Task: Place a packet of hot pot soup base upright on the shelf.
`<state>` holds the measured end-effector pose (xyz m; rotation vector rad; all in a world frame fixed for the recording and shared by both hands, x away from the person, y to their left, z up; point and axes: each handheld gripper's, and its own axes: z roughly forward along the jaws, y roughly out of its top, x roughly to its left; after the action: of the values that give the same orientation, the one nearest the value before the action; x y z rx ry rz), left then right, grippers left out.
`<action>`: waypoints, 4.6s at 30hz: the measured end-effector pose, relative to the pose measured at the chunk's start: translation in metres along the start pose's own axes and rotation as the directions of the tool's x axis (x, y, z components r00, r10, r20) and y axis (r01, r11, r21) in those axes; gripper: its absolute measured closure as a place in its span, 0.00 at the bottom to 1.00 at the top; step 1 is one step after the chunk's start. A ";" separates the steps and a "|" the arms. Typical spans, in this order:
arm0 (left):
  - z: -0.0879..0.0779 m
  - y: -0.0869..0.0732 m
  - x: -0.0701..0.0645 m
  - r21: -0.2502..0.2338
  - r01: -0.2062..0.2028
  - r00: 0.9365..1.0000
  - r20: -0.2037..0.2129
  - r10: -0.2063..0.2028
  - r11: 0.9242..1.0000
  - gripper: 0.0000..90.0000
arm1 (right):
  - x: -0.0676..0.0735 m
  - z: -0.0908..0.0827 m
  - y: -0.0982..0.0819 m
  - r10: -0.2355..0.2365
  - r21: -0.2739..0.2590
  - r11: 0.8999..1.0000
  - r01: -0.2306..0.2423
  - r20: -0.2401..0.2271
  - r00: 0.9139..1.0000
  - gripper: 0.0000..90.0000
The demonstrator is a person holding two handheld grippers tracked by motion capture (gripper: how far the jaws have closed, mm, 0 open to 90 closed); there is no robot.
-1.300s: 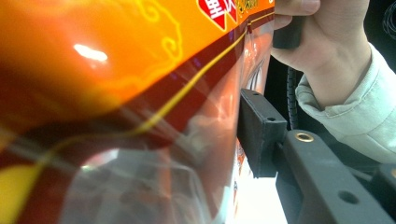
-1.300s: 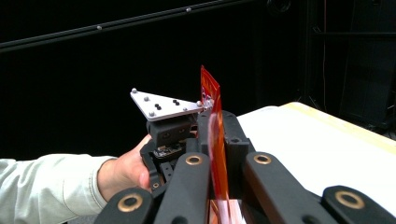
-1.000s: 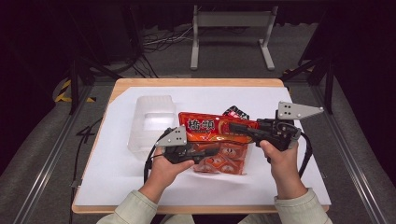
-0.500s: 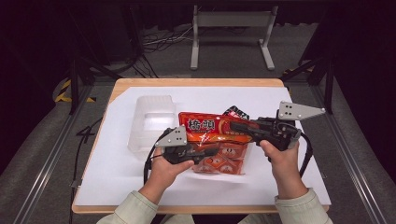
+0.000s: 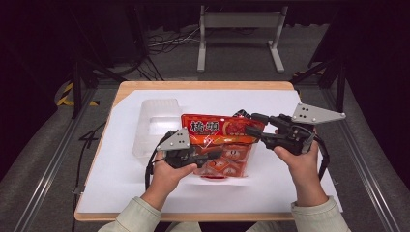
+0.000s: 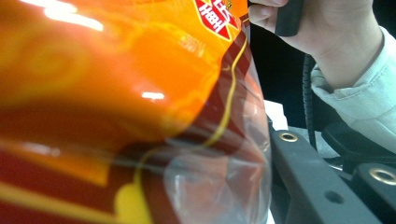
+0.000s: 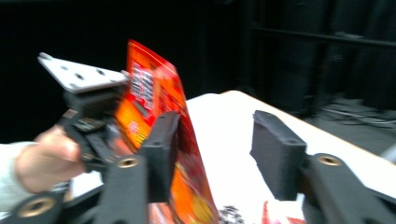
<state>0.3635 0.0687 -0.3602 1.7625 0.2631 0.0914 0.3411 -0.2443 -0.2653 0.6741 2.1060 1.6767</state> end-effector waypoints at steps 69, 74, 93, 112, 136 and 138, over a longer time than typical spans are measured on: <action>-0.081 0.064 0.111 -0.082 -0.021 0.926 -0.377 -0.012 0.996 0.79 | -0.083 -0.024 -0.112 0.003 0.270 0.959 -0.091 0.310 0.951 0.47; -0.084 0.061 0.120 -0.066 -0.003 0.915 -0.403 -0.024 0.998 0.79 | -0.085 -0.024 -0.113 0.000 0.273 0.958 -0.089 0.308 0.951 0.47; -0.098 0.049 0.132 -0.077 0.007 0.851 -0.523 -0.046 0.997 0.79 | -0.085 -0.023 -0.115 0.008 0.269 0.959 -0.093 0.300 0.954 0.47; -0.107 0.026 0.137 -0.098 0.067 0.805 -0.583 -0.111 0.993 0.79 | -0.083 -0.020 -0.116 0.000 0.276 0.958 -0.081 0.281 0.960 0.47; -0.100 0.012 0.139 -0.081 0.102 0.746 -0.653 -0.130 0.991 0.79 | -0.081 -0.019 -0.116 -0.010 0.271 0.961 -0.062 0.256 0.967 0.46; -0.100 0.009 0.140 -0.070 0.114 0.744 -0.656 -0.132 0.991 0.79 | -0.081 -0.018 -0.116 -0.010 0.273 0.960 -0.061 0.253 0.967 0.46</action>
<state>0.4800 0.1948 -0.3423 1.6237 0.8924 0.6321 0.3809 -0.3262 -0.3747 0.9487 2.1702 1.2372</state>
